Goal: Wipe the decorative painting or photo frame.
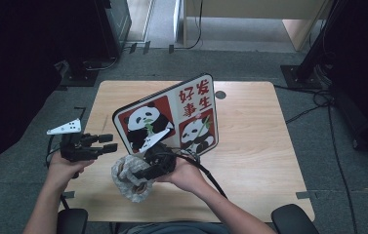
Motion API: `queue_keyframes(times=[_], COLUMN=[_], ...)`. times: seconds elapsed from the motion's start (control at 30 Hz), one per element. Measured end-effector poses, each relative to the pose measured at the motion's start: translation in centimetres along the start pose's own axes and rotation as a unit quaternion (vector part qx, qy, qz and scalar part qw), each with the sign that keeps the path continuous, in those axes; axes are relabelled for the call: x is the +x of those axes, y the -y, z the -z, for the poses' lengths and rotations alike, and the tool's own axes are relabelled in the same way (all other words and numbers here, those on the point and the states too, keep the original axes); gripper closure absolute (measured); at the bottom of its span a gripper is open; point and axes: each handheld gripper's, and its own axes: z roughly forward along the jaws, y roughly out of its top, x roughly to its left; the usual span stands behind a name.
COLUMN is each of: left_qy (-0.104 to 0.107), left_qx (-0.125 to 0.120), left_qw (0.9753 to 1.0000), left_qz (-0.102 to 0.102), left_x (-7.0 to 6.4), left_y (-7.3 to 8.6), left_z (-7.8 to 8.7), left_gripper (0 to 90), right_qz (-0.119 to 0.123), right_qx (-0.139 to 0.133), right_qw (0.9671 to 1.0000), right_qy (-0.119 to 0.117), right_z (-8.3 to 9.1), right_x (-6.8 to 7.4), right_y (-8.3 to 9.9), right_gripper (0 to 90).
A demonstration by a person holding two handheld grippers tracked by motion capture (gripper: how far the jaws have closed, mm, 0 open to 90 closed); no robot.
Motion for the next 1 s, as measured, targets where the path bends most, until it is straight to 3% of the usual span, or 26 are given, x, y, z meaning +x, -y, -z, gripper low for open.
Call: queue_keyframes(times=[0.1,0.5,1.0], left_qy=[0.011,0.030,0.026], left_qx=[0.005,0.002,0.020], left_qw=[0.9999,0.9994,0.9992], left_qz=[0.004,-0.020,-0.022], left_x=[-0.3,-2.5,-3.3], left_y=[-0.2,-1.5,-1.6], left_z=[0.0,-0.6,-2.7], left_gripper=[47.8,54.6,60.5], right_qz=[0.004,0.011,0.014], right_qx=[0.001,0.002,0.004], right_qw=[1.0000,0.9999,0.9999], right_qy=[0.000,-0.004,-0.009], right_z=[-0.2,-0.7,-1.0], right_x=[-0.1,-0.6,-1.1], right_y=[0.4,1.9,3.8], right_gripper=[62.8,62.9,62.9])
